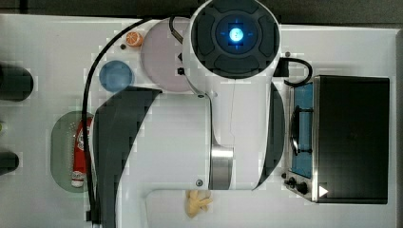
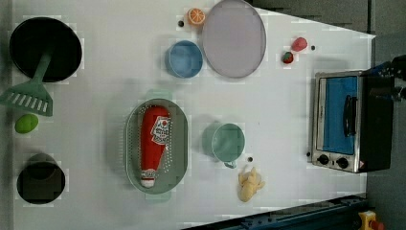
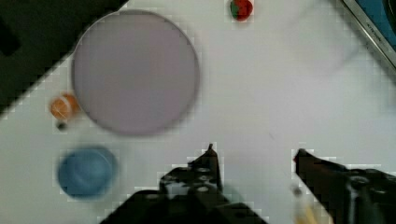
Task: Pick ketchup from strainer and place it on the table
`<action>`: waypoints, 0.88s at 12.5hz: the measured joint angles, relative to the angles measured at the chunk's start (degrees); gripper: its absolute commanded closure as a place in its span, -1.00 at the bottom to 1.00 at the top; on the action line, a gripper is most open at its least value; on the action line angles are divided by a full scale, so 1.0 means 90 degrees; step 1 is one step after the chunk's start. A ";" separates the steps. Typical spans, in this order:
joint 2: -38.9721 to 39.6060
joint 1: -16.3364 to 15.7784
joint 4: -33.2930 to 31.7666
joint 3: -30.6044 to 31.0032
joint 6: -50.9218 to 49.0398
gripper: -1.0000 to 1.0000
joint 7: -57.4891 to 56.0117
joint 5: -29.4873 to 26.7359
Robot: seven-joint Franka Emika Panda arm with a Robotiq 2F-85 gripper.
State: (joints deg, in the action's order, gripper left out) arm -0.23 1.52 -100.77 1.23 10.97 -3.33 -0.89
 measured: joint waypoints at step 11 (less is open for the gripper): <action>-0.0780 0.0407 -0.1032 0.2309 -0.0016 -1.00 0.0000 0.0035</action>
State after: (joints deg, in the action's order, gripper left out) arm -7.25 5.18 -110.06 22.02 10.83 -3.33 -0.58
